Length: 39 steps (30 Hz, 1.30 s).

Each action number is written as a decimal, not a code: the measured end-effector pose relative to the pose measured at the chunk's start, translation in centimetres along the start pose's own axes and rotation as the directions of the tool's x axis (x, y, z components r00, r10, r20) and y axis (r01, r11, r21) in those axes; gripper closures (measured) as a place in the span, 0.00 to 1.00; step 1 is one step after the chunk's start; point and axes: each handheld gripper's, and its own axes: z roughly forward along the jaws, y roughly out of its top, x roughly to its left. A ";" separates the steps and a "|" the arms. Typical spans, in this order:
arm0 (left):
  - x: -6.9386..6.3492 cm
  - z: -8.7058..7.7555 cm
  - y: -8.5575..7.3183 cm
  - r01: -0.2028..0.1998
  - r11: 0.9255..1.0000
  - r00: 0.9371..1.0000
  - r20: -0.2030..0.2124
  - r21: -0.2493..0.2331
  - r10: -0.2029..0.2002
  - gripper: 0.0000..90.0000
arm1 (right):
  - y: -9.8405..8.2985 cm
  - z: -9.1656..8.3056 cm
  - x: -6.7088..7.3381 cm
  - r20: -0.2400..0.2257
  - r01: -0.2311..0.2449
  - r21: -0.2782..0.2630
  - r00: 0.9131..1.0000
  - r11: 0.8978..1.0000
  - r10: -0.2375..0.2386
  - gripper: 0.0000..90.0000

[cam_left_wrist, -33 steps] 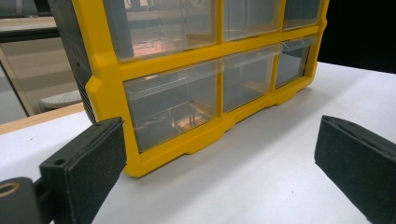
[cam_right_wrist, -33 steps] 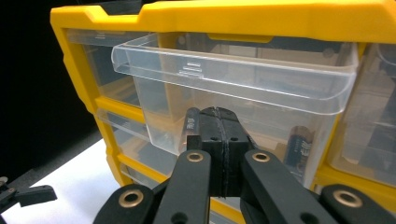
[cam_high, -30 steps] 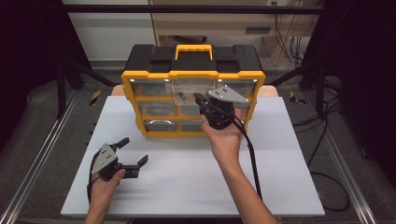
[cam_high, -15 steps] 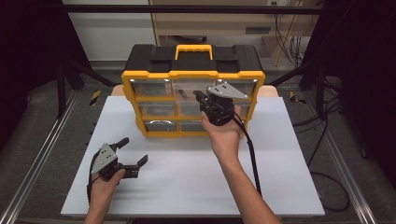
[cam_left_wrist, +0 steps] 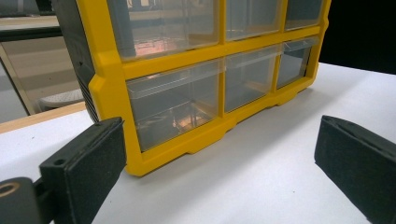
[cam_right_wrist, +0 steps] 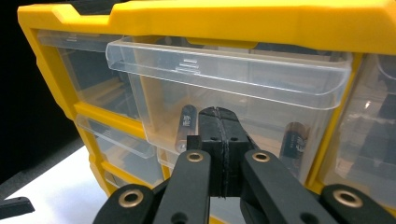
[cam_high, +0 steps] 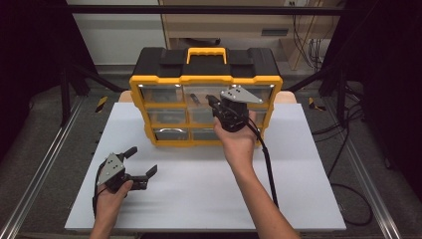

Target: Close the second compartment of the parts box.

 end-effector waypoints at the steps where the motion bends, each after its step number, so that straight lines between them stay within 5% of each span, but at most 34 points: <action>1: 0.0 0.0 0.0 0.000 1.000 1.000 0.000 0.000 0.000 0.02 | 0.0 0.0 0.0 0.001 0.001 0.000 1.000 1.000 -0.001 1.00; 39: 0.1 -0.1 0.0 0.004 1.000 1.000 -0.003 -0.005 -0.004 0.02 | 0.5 1.4 -0.7 0.016 -0.032 -0.002 0.999 0.999 0.032 1.00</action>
